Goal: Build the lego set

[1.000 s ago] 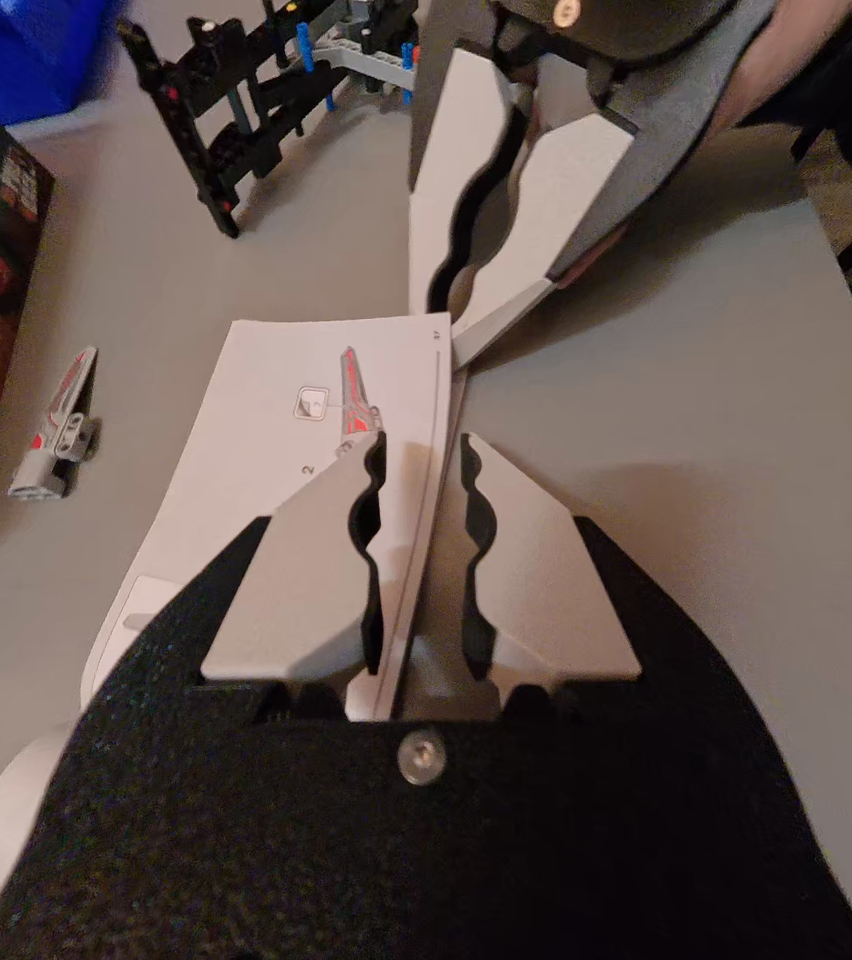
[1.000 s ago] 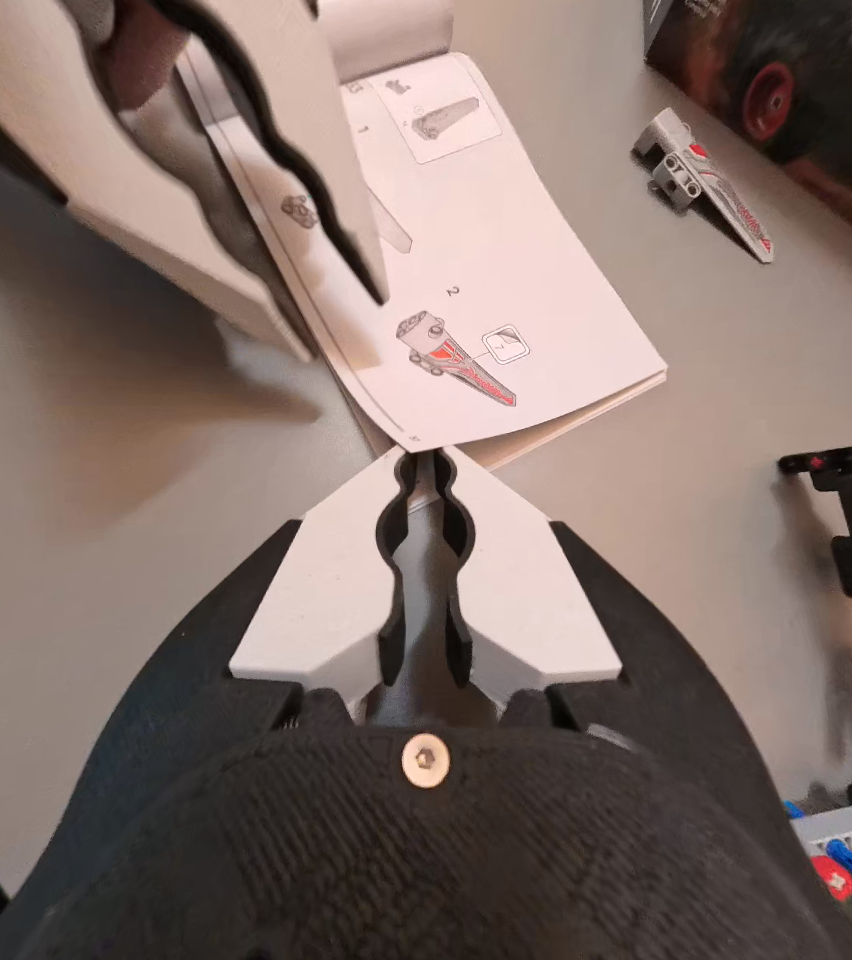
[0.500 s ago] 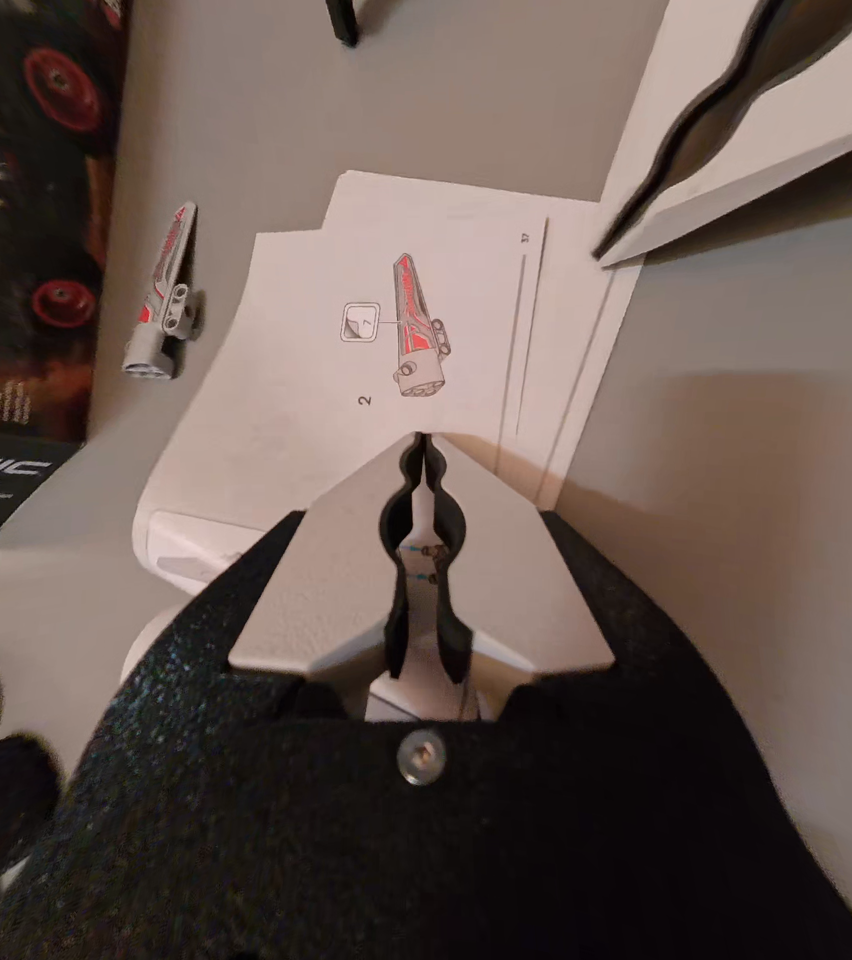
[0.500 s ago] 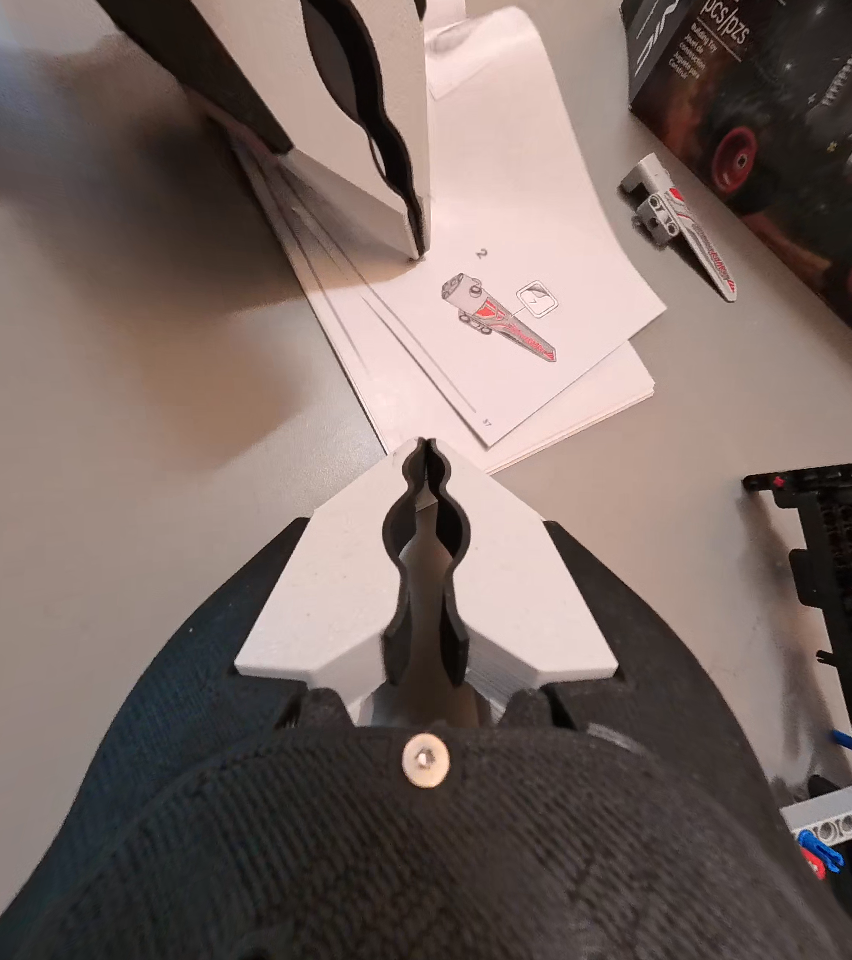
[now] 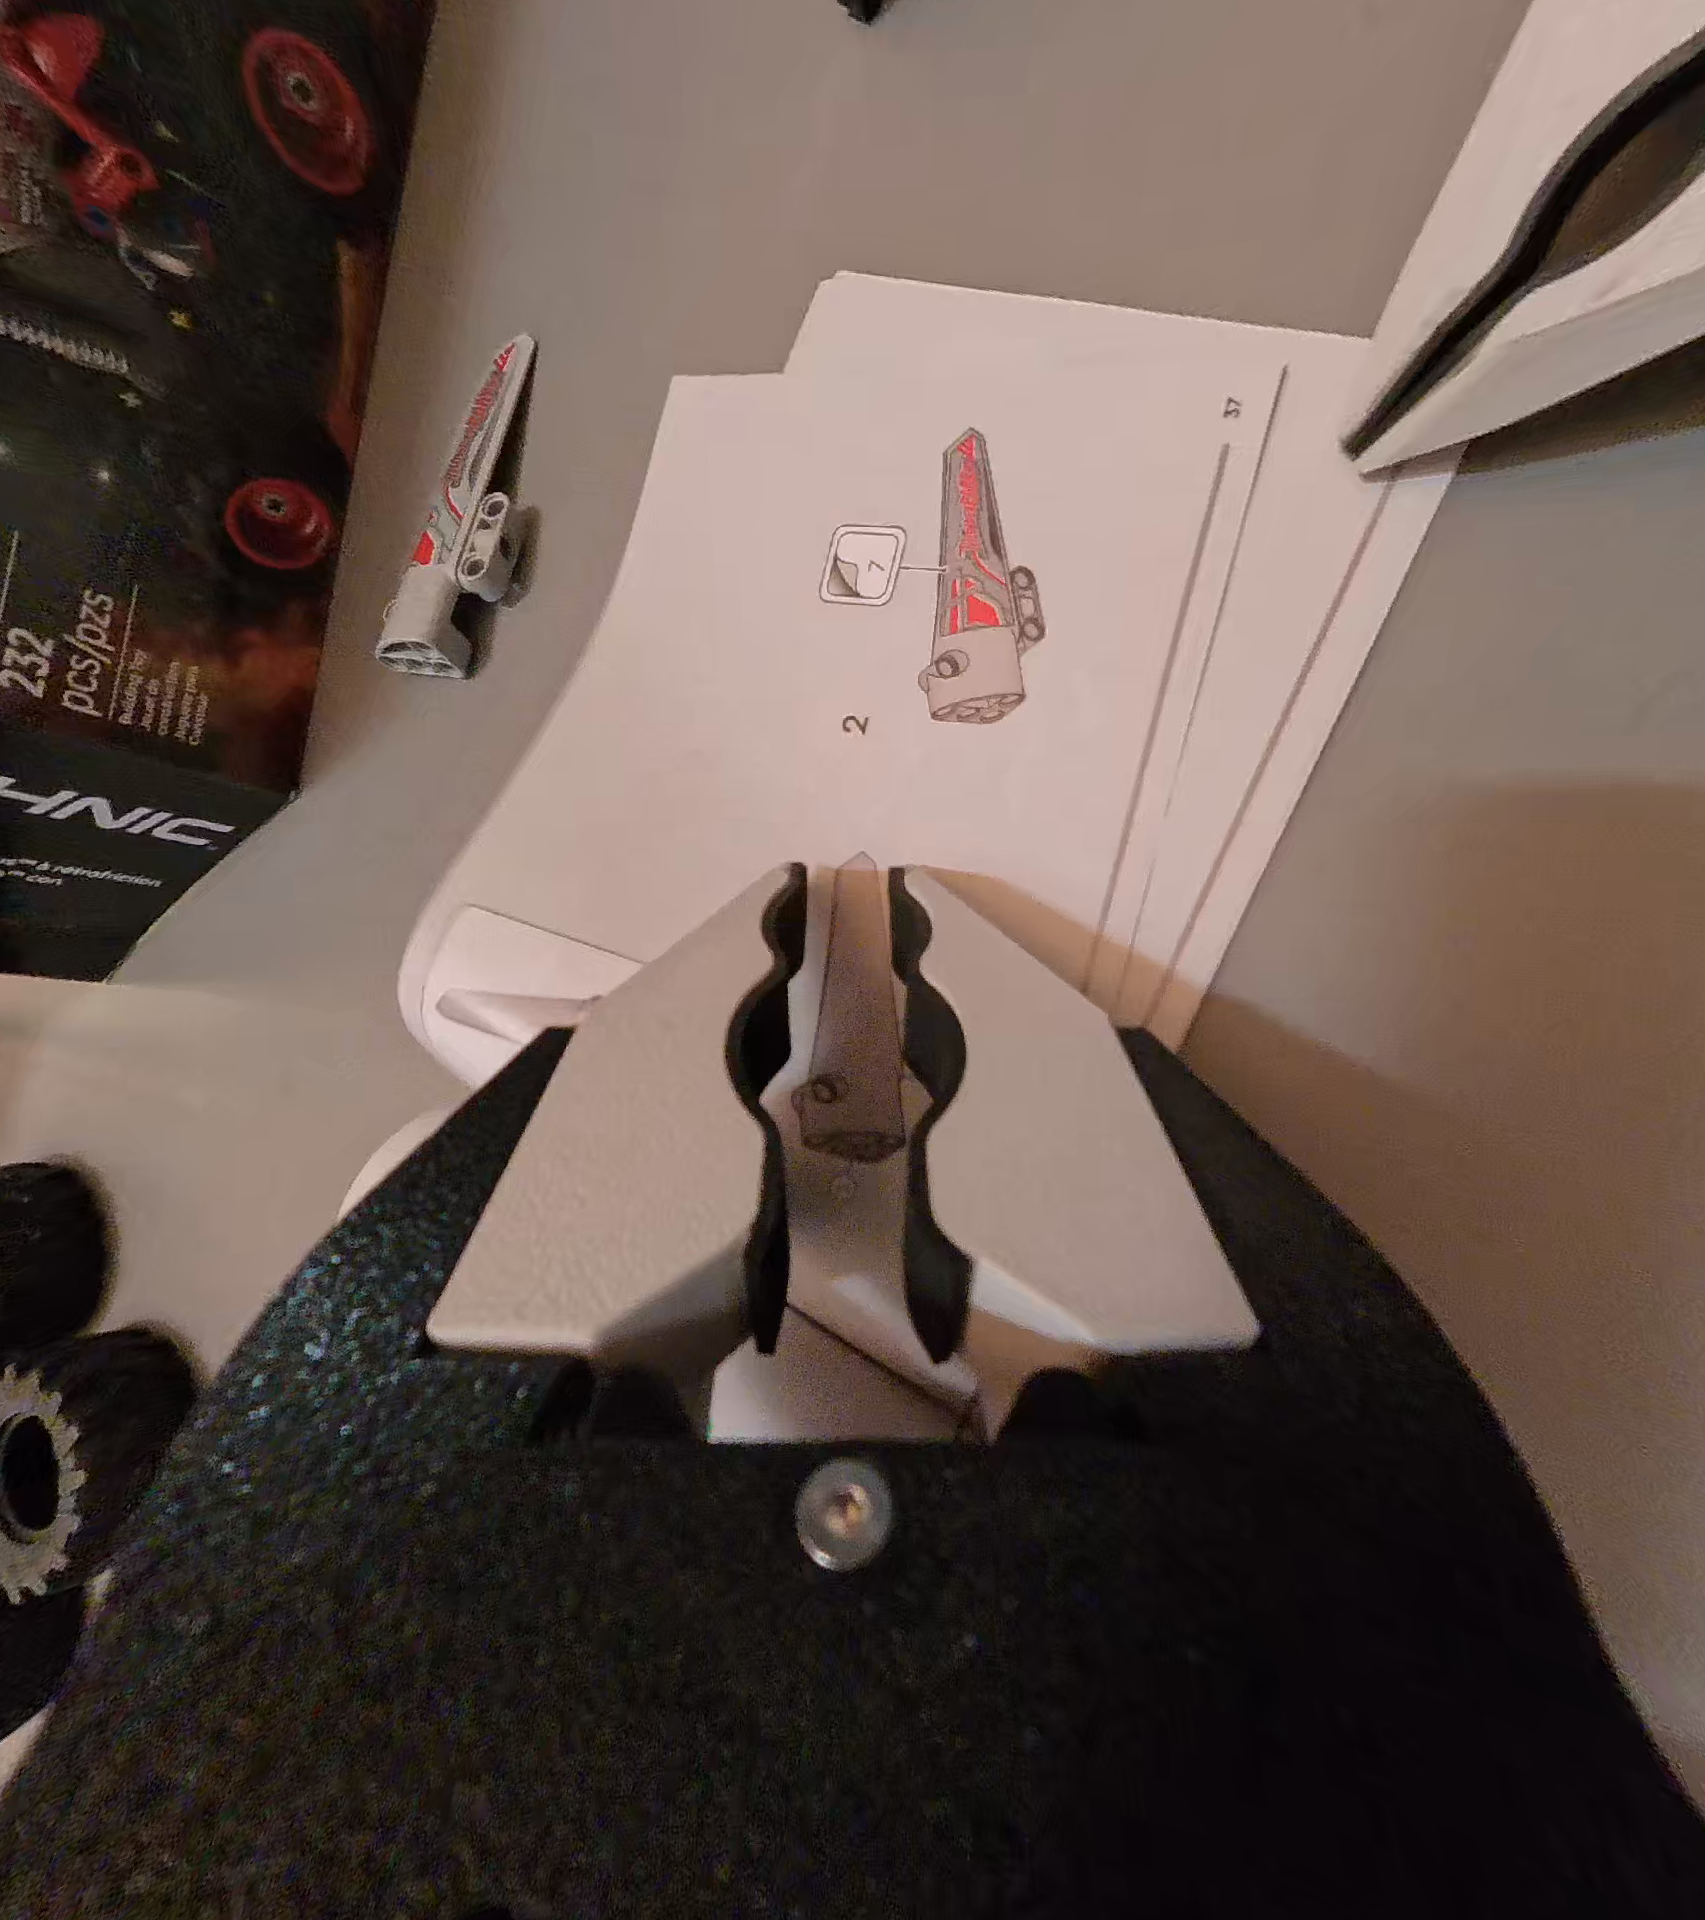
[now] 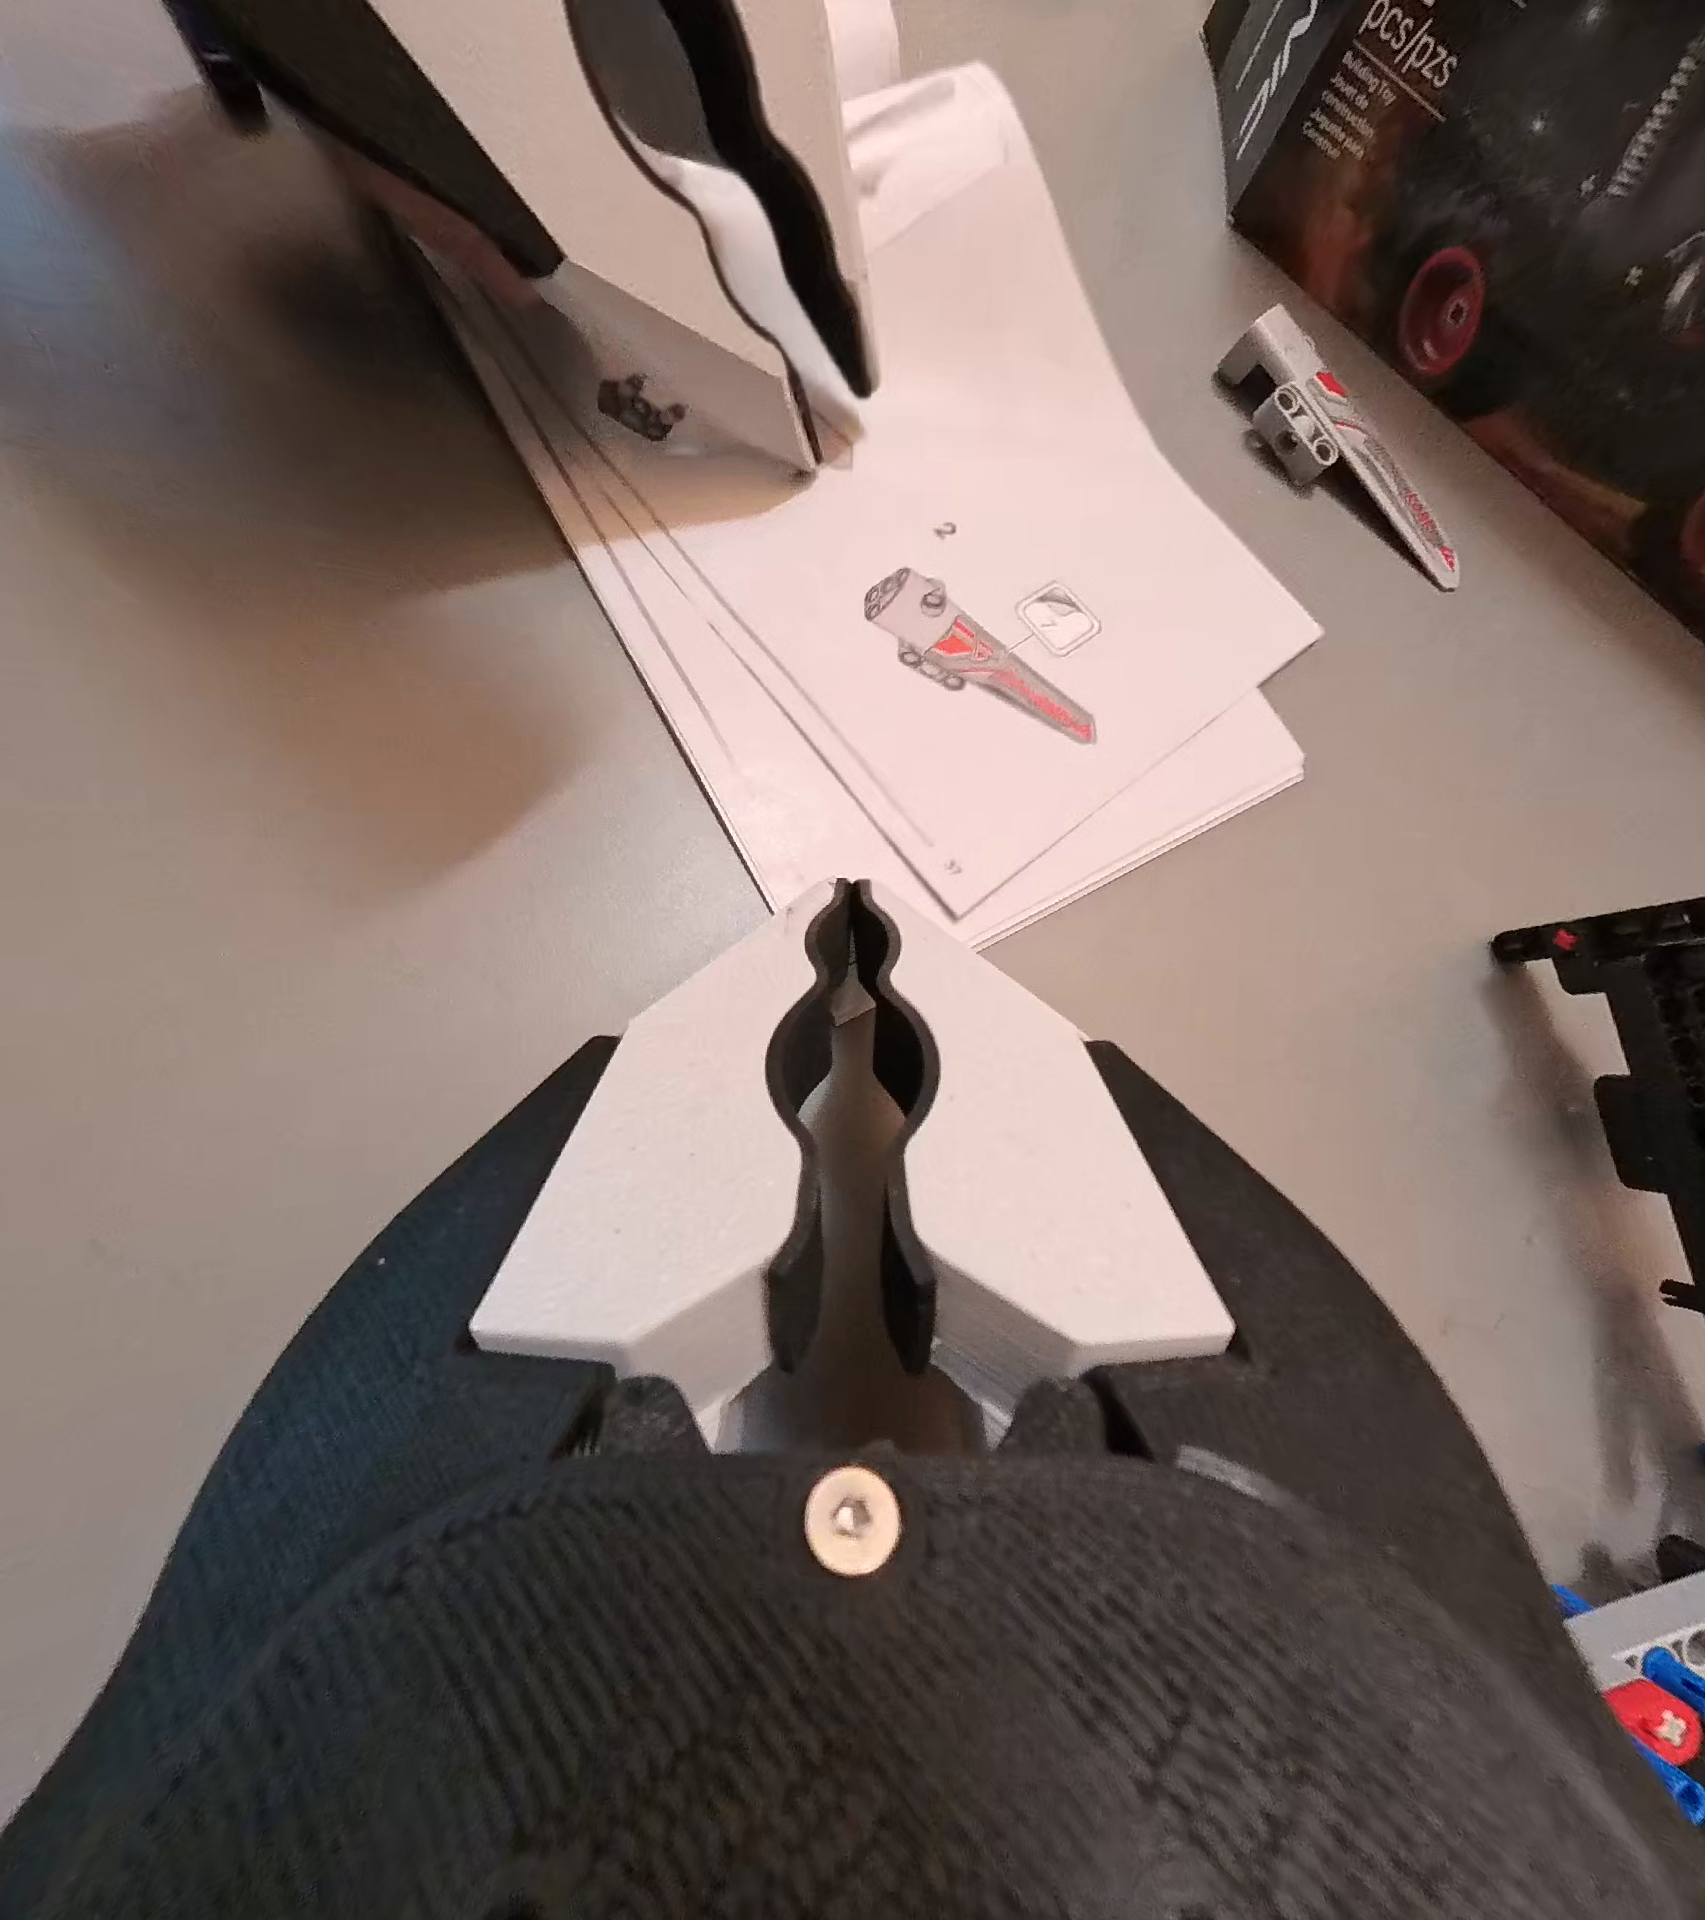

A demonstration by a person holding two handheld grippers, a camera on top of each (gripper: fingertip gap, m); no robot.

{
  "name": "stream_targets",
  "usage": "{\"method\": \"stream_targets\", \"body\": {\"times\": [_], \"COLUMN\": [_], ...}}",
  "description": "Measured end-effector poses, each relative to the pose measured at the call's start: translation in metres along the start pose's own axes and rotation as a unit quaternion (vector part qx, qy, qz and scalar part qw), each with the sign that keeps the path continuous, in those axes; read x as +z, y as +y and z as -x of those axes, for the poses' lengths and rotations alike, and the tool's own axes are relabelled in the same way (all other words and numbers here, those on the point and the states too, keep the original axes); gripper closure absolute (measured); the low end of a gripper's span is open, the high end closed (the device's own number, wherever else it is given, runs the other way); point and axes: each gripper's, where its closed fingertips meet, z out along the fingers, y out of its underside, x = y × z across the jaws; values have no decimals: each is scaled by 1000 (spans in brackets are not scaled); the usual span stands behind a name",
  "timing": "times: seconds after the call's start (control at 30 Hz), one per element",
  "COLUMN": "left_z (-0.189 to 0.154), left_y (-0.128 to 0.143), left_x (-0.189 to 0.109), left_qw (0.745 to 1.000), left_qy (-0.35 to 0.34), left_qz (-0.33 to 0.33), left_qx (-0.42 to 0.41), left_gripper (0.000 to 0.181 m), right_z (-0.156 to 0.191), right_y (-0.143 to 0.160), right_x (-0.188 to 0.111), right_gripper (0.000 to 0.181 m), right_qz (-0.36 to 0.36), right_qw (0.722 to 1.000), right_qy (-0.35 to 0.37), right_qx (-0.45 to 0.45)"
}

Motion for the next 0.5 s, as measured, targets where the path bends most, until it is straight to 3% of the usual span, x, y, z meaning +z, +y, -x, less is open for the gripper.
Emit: {"method": "stream_targets", "body": {"times": [0.07, 0.17, 0.3, 0.43, 0.5], "left_z": [2, -4, -39, -41, -38], "left_y": [-2, -12, -39, -38, -36], "left_x": [0, -1, 2, 17, 18], "left_qw": [1000, 999, 992, 991, 991], "left_qy": [1, 28, 119, 131, 132], "left_qz": [-8, -22, -44, -28, -26], "left_qx": [-3, -5, 8, 7, -4], "left_gripper": [156, 152, 157, 181, 181], "right_z": [0, 0, 0, 0, 1], "right_y": [0, 0, 0, 0, 0], "right_x": [0, 0, 0, 0, 0], "right_gripper": [181, 181, 181, 181, 181], "right_qz": [0, 0, 0, 0, 0], "right_qw": [1000, 1000, 1000, 1000, 1000], "right_qy": [-2, -2, 2, -2, 0], "right_qx": [2, -1, -6, -1, -4]}}
